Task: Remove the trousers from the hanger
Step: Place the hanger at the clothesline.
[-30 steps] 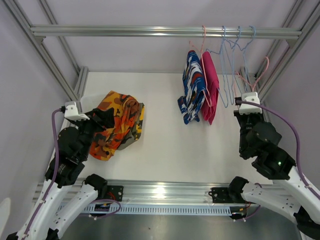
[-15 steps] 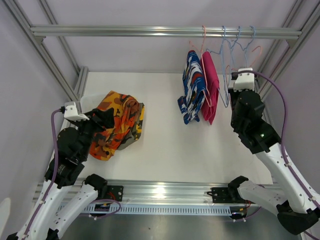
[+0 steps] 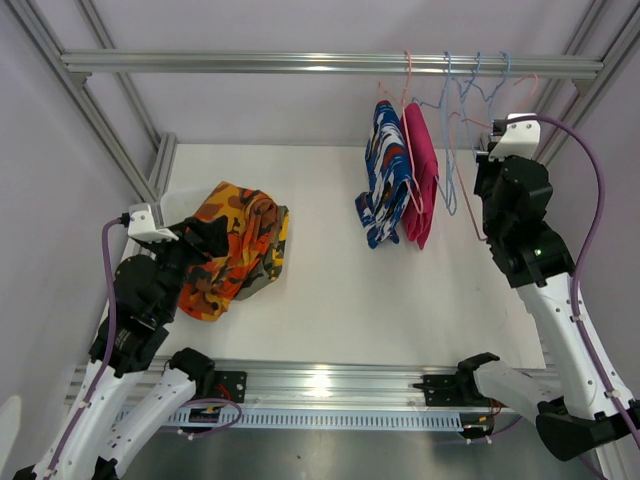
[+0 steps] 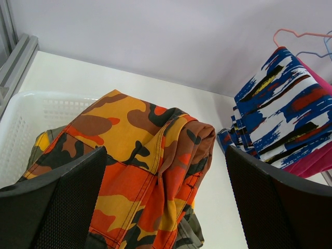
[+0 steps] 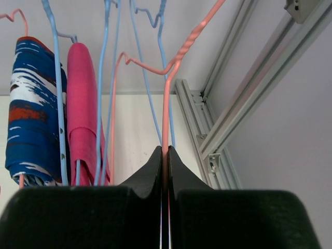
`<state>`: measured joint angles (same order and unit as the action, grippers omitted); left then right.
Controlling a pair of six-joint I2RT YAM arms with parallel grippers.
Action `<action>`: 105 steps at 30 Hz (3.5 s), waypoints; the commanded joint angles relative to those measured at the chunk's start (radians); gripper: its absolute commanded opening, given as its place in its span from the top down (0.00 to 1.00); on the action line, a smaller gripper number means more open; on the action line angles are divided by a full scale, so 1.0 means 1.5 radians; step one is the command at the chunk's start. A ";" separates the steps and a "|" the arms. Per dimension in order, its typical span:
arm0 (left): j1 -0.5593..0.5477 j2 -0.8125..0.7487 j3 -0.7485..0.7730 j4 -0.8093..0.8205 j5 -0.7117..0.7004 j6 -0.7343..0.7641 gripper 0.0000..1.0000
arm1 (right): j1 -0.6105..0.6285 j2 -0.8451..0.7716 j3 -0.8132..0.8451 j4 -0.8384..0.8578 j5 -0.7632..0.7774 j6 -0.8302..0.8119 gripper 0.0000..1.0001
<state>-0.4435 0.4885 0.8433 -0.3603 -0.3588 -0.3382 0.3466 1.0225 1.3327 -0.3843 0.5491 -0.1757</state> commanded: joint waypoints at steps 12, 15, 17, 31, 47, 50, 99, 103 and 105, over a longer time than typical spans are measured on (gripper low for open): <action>-0.006 -0.015 -0.003 0.017 0.013 0.016 0.00 | -0.005 0.073 0.078 0.062 -0.020 -0.058 1.00; -0.006 -0.016 -0.002 0.016 0.015 0.016 0.00 | -0.007 0.080 0.095 0.068 -0.017 -0.066 1.00; -0.006 -0.017 -0.004 0.017 0.015 0.015 0.01 | -0.008 0.091 0.111 0.069 -0.012 -0.070 1.00; -0.006 -0.020 -0.004 0.018 0.011 0.018 0.01 | -0.018 0.157 0.156 0.081 -0.017 -0.085 1.00; -0.006 -0.019 -0.006 0.020 0.011 0.022 0.01 | -0.067 0.201 0.137 0.089 -0.049 -0.062 1.00; -0.006 -0.021 -0.008 0.020 0.011 0.022 0.01 | -0.068 0.206 0.130 0.091 -0.044 -0.061 1.00; -0.006 -0.036 -0.010 0.024 0.015 0.022 0.01 | -0.072 0.018 0.019 0.022 -0.026 0.033 0.58; -0.006 -0.036 -0.010 0.024 0.015 0.022 0.00 | -0.074 -0.004 0.031 0.009 -0.027 0.040 0.57; -0.006 -0.036 -0.011 0.025 0.014 0.022 0.00 | -0.074 -0.014 0.033 0.001 -0.025 0.040 0.56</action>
<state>-0.4461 0.4427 0.8318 -0.3527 -0.3542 -0.3298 0.2413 1.0321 1.3441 -0.3672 0.4976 -0.1307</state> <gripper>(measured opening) 0.994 0.434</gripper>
